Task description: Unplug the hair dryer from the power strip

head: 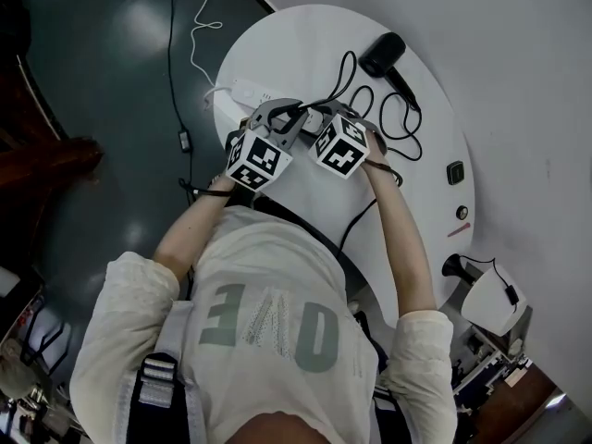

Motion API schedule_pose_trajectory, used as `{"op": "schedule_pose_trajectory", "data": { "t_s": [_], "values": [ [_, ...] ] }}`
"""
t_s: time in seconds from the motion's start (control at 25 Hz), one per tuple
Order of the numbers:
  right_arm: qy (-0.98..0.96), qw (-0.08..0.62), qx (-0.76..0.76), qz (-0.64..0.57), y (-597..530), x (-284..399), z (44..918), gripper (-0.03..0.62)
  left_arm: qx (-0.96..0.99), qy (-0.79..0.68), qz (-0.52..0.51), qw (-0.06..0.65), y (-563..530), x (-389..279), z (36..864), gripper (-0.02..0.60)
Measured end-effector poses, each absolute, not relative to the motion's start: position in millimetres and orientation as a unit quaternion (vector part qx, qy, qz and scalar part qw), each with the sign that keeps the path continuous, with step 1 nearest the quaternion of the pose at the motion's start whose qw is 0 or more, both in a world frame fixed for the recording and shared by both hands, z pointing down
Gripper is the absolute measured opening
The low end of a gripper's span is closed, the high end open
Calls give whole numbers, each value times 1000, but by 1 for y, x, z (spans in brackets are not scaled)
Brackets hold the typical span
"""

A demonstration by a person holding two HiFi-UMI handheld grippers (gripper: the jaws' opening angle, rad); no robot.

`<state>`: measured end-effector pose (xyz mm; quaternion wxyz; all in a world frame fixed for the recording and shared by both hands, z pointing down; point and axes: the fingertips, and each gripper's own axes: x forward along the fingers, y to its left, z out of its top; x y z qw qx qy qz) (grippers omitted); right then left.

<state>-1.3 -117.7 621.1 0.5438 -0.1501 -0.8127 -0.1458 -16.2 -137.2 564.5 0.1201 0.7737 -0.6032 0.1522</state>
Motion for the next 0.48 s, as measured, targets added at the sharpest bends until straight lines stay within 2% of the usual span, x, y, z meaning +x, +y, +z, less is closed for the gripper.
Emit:
{"op": "schedule_pose_trajectory", "data": {
  "t_s": [0.28,0.48],
  "values": [
    [-806,556,-145,-145,-118,-1,621,253,789,-580,173,109,-137,-16,562,48],
    [-810,553,-148,-126,-119,-1,623,255,814,-529,237,20,-135,-4,560,46]
  ]
}}
